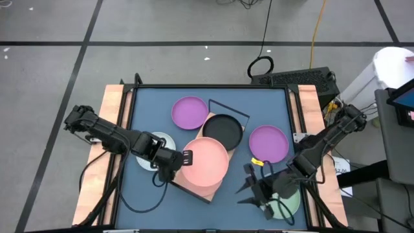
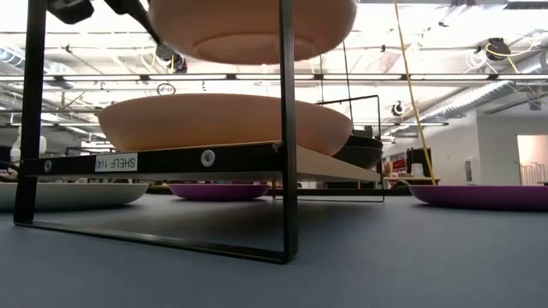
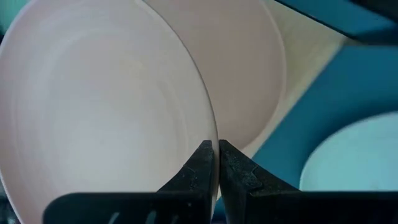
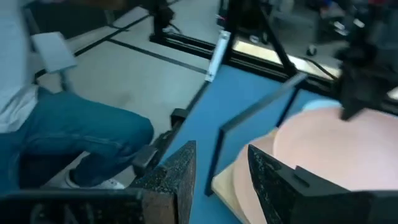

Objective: Place and stack plates onto a shelf
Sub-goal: Stack the pink plate on top of the pink plate on the shelf

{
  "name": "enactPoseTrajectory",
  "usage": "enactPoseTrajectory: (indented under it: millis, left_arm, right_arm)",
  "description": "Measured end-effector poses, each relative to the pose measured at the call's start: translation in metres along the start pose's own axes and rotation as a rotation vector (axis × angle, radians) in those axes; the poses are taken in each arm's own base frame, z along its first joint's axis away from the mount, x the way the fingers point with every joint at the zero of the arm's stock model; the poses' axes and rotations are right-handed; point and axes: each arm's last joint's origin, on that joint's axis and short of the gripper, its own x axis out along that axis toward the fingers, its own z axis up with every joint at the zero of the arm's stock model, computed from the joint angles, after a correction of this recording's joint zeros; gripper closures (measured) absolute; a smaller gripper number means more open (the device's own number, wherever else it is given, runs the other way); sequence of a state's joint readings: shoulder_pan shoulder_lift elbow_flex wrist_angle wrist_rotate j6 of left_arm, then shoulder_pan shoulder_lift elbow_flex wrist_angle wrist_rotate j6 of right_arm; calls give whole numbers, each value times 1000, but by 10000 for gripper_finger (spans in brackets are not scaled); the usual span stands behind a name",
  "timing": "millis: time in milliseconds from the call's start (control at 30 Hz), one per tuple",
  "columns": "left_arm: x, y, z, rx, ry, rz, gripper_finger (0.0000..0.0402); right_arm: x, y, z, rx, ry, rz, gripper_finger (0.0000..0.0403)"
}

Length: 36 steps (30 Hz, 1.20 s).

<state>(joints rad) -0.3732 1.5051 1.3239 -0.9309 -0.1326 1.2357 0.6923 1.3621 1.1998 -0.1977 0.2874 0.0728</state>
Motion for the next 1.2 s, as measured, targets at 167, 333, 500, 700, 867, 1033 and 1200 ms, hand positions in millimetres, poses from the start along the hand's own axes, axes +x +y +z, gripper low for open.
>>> enactPoseTrajectory:
  millis: [167,333,500,700,867,1033,1200]
  left_arm:
    - [2,1,-13,105,-61,-56,387]
    - [3,-4,-20,178,-51,-115,387]
    - [9,-11,-18,190,-63,-143,387]
    - [16,-14,-19,195,-80,-147,387]
    - [17,-15,-17,188,-142,-163,387]
    - [16,-15,-16,193,-165,-163,387]
    - [17,-15,-15,209,-168,-158,387]
  right_arm:
    - [-3,1,-9,-57,-28,-65,273]
    - [-3,-5,-25,-61,-4,-176,273]
    - [-1,-13,-40,-65,-12,-285,273]
    - [0,-22,-54,-64,-18,-322,273]
    - [-2,-24,-56,-51,-26,-324,273]
    - [-1,-23,-55,-53,-44,-323,273]
    - [-1,-23,-56,-53,-42,-323,273]
